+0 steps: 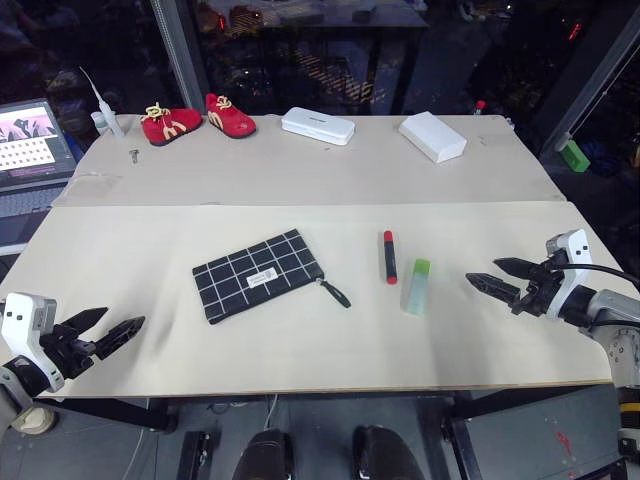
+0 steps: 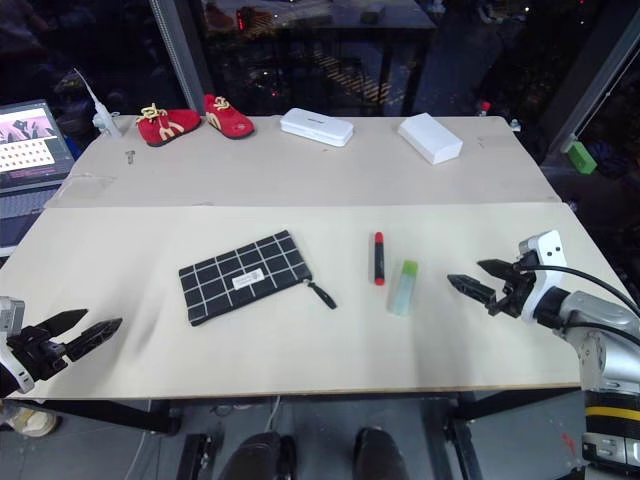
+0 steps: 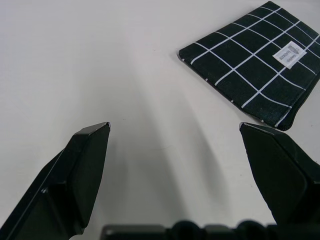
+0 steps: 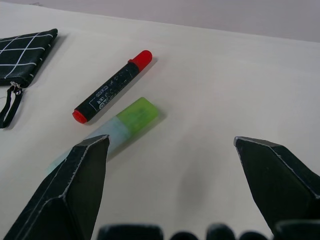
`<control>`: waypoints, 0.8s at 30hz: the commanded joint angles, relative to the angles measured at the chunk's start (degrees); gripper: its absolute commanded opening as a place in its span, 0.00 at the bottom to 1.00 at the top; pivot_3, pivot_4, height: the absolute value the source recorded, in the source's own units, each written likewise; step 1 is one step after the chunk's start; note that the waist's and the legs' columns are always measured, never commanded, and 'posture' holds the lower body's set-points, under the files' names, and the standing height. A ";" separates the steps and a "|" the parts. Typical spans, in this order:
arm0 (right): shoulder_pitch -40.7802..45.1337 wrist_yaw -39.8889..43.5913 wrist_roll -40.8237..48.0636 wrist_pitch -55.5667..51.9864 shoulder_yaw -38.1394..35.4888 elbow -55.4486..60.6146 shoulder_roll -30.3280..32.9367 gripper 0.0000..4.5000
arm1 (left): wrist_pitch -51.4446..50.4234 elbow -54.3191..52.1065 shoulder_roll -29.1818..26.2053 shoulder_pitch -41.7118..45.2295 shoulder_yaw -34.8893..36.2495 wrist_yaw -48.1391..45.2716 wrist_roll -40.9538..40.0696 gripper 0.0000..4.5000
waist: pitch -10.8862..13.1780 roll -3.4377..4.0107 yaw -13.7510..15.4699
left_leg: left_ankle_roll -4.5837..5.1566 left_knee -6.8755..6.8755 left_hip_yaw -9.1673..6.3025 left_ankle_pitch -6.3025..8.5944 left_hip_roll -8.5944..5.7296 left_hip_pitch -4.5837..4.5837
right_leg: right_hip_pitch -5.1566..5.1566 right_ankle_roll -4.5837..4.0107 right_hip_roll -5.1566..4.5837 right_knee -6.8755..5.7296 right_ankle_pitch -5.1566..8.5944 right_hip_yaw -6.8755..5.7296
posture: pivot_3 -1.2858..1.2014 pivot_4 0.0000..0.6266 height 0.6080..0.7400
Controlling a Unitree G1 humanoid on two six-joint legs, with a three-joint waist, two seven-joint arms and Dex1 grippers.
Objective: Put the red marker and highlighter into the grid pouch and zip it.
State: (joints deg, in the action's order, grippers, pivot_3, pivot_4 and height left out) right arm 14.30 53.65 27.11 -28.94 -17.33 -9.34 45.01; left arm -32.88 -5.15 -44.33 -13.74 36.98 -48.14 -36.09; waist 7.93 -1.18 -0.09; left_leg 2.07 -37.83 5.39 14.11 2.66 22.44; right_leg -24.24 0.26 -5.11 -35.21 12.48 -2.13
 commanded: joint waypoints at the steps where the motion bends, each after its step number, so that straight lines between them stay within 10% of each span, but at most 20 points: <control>1: 2.64 -0.47 -0.58 1.92 0.22 -0.69 -0.44 0.98 | 1.54 -0.89 -0.24 1.08 -0.04 -1.85 -0.70 0.99 | 0.00 0.00 0.00 | 0.00 0.00 0.00 0.00 0.00 0.00 | 0.00 0.00 0.00 0.00 0.00 0.00 | 0.52 0.24 1.00; 6: 6.23 -2.08 -2.15 3.68 1.03 -5.24 -2.24 0.83 | 12.08 8.60 -0.73 5.98 -2.34 -9.39 2.43 1.00 | 0.00 0.00 -0.10 | -0.02 -0.02 0.02 -0.02 -0.02 -0.08 | 0.05 -0.04 0.03 -0.05 -0.02 0.01 | 0.52 0.24 1.00; 17: 7.46 0.11 -1.54 3.61 1.73 -4.97 -1.68 0.00 | 42.01 21.74 -3.03 8.94 -6.47 -14.46 15.33 1.00 | 0.00 0.00 -0.24 | 0.02 0.00 0.08 0.09 -0.02 0.04 | -0.03 -0.02 -0.06 0.01 -0.01 -0.03 | 0.52 0.24 1.00; 24: 12.05 0.67 -1.35 -2.09 8.26 2.09 -3.32 0.00 | 48.00 21.92 -4.11 10.42 -10.22 -16.53 17.79 1.00 | 0.00 0.01 -0.77 | 0.02 -0.01 0.10 0.07 0.03 -0.02 | -0.03 -0.03 -0.04 -0.08 -0.02 -0.02 | 0.52 0.24 1.00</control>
State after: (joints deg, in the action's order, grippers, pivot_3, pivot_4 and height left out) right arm 24.21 53.95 24.91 -28.66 -10.74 -11.40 41.84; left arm 12.58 17.21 -46.88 -3.91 27.52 -63.88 -19.29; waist 7.93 -1.17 -0.86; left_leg 2.08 -37.84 5.50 14.18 2.72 22.42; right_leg -24.28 0.24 -5.13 -35.30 12.45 -2.15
